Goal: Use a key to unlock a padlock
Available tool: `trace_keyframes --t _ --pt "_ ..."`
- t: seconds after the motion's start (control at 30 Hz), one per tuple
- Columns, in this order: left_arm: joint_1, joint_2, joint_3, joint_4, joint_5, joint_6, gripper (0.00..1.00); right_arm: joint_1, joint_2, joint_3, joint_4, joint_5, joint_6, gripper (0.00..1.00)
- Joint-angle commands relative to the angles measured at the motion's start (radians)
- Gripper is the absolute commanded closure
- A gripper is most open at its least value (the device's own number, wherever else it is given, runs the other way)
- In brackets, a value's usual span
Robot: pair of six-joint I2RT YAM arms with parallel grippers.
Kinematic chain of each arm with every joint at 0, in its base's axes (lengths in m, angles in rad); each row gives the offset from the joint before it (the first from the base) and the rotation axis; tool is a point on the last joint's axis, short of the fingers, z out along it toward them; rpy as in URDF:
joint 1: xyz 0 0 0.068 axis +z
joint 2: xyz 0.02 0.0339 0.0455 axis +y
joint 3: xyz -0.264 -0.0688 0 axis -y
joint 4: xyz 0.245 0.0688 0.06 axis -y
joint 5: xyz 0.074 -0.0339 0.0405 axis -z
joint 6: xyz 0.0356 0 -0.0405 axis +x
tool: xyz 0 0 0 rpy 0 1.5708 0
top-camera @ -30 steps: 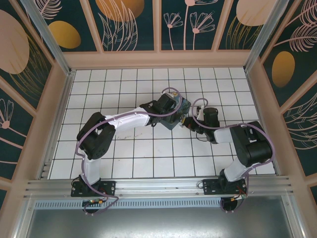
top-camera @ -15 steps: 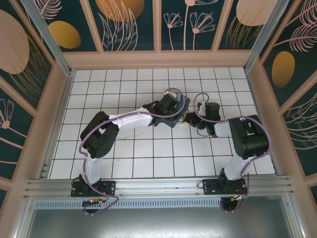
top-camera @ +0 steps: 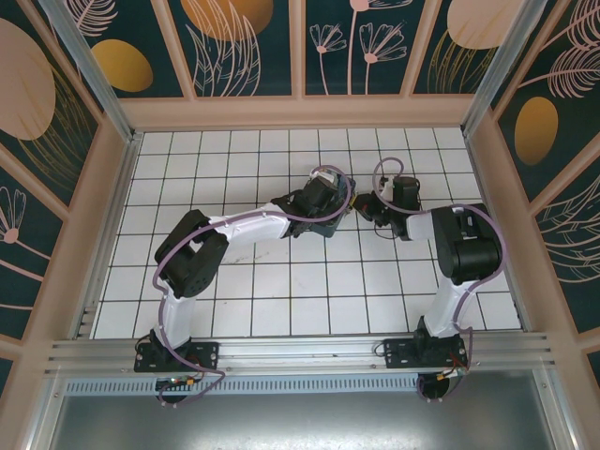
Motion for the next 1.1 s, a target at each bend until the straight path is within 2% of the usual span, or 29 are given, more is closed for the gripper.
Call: trace_keyframes --t 0.0,0.27,0.37,0.53,0.63,0.73,0.87,0.97,1.07 --pt "0.012 0.112 -0.090 -0.294 0.019 0.041 0.41 -0.010 -0.027 -0.018 -0.010 0.025 -0.027 1.00" --pt "0.013 0.094 -0.013 -0.310 0.012 0.028 0.26 0.002 -0.280 -0.224 -0.026 0.075 -0.014 1.00" --pt "0.012 0.086 0.047 -0.322 0.019 0.017 0.20 0.042 -0.395 -0.285 -0.079 0.094 -0.022 1.00" --pt "0.015 0.052 0.146 -0.345 0.018 -0.004 0.12 0.225 -0.545 -0.337 -0.180 0.191 -0.017 1.00" --pt "0.022 0.003 0.178 -0.355 -0.006 -0.013 0.07 0.361 -0.598 -0.376 -0.158 0.263 0.042 1.00" --pt "0.043 -0.075 0.168 -0.351 -0.022 -0.024 0.03 0.506 -0.594 -0.388 -0.107 0.337 0.100 1.00" --pt "0.104 -0.217 0.094 -0.313 0.000 -0.058 0.02 0.655 -0.484 -0.335 -0.031 0.400 0.145 1.00" --pt "0.159 -0.346 0.009 -0.276 0.029 -0.092 0.01 0.726 -0.364 -0.264 -0.013 0.422 0.140 1.00" --pt "0.205 -0.463 -0.086 -0.240 0.044 -0.118 0.02 0.738 -0.275 -0.232 0.028 0.410 0.149 1.00"
